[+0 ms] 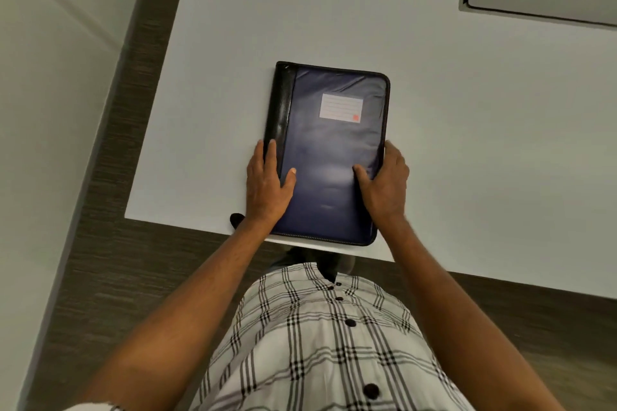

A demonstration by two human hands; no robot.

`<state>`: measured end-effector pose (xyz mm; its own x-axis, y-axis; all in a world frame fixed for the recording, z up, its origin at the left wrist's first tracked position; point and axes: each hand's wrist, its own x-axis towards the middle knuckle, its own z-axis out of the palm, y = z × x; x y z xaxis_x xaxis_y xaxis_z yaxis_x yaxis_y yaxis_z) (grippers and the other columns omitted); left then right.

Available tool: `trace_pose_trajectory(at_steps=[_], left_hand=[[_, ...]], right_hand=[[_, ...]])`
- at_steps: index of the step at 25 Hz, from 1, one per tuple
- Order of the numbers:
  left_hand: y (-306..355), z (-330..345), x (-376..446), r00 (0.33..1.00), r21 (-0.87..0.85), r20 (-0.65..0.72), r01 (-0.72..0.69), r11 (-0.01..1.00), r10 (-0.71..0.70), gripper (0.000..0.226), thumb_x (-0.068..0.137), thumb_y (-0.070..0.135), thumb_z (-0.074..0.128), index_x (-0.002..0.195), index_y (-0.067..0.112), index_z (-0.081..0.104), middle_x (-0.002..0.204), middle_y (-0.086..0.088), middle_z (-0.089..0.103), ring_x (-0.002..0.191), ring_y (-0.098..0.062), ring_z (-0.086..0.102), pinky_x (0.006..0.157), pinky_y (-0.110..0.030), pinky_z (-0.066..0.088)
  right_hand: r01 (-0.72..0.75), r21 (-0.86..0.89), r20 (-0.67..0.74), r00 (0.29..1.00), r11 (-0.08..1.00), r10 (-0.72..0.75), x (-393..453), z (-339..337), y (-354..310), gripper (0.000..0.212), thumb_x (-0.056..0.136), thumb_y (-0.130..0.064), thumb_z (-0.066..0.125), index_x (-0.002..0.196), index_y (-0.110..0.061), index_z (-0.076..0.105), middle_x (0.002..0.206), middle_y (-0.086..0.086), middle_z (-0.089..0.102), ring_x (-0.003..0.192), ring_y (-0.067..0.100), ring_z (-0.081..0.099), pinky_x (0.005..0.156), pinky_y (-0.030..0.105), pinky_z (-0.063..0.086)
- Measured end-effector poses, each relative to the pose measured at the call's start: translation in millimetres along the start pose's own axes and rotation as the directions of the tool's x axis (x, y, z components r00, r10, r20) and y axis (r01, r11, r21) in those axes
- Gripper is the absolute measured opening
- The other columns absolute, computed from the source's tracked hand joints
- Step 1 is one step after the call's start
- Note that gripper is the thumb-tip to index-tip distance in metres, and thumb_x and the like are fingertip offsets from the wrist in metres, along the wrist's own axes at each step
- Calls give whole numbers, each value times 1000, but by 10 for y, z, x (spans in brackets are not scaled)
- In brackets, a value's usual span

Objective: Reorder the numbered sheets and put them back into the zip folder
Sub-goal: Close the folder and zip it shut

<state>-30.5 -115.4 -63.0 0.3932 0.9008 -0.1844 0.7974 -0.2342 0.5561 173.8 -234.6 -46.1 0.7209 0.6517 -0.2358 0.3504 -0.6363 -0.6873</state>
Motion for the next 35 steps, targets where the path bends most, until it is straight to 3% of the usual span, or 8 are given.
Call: trace_pose_trajectory(at_steps=[4, 8, 10, 13, 17, 26, 30, 35], left_hand=[[50, 6, -252, 986, 33, -45, 163, 986, -161, 79, 97, 45, 61, 160, 16, 24, 160, -12, 30, 142, -34, 34, 111, -49, 39], [96, -7, -231, 912, -69, -6, 408, 910, -409, 78, 92, 52, 65, 154, 19, 33, 154, -10, 39, 138, -33, 39, 108, -53, 43], [69, -58, -133, 885, -229, 18, 457, 860, -465, 68, 89, 52, 66, 146, 20, 46, 141, -8, 52, 127, -31, 51, 101, -51, 51], [68, -147, -50, 864, -534, 151, 480, 697, -479, 52, 94, 43, 68, 137, 18, 52, 123, -2, 62, 104, -19, 62, 82, -34, 58], [58, -156, 73, 862, -465, 94, 480, 743, -498, 47, 90, 51, 66, 128, 26, 53, 113, 4, 65, 98, -20, 64, 92, -49, 57], [373, -402, 1249, 891, -470, 23, 411, 781, -454, 56, 78, 61, 61, 125, 30, 56, 112, 7, 68, 101, -23, 65, 99, -52, 50], [364, -389, 1680, 895, -438, 23, 409, 800, -445, 61, 77, 62, 60, 127, 28, 56, 116, 4, 68, 104, -25, 65, 100, -53, 49], [270, -324, 1824, 936, -295, 58, 349, 889, -348, 57, 81, 53, 64, 129, 24, 56, 122, -3, 60, 112, -28, 58, 96, -53, 52]], right_hand=[[-226, 69, 111, 970, 972, 217, -337, -48, 141, 72, 89, -42, 77, 149, -16, 46, 143, 11, 53, 129, 30, 53, 111, 47, 48], [-394, 359, 214, 917, 846, 336, -293, -99, 145, 30, 91, -29, 74, 117, -17, 64, 118, 5, 72, 98, 21, 69, 94, 45, 61], [-515, 462, 305, 857, 722, 416, -240, -177, 68, 20, 97, -19, 67, 115, -10, 68, 113, 8, 72, 87, 17, 65, 88, 41, 59], [-613, 516, 364, 790, 598, 494, -163, -160, 29, 21, 98, -11, 60, 114, 0, 66, 108, 12, 69, 85, 21, 61, 72, 34, 52], [-534, 556, 278, 842, 637, 462, -142, 57, 46, 27, 102, -12, 58, 130, -12, 58, 121, 7, 68, 104, 24, 68, 73, 30, 57], [-351, 556, 47, 918, 754, 393, 911, 149, -527, 27, 98, -8, 60, 125, -4, 64, 114, 8, 71, 92, 17, 69, 60, 15, 50], [-368, 506, 21, 910, 780, 415, 1312, 320, -583, 29, 96, -13, 60, 124, -5, 64, 117, 9, 70, 96, 22, 68, 64, 19, 51], [-393, 263, -119, 893, 881, 434, 1306, 497, -592, 35, 97, -25, 56, 128, -11, 63, 128, 12, 63, 116, 35, 60, 97, 46, 55]])
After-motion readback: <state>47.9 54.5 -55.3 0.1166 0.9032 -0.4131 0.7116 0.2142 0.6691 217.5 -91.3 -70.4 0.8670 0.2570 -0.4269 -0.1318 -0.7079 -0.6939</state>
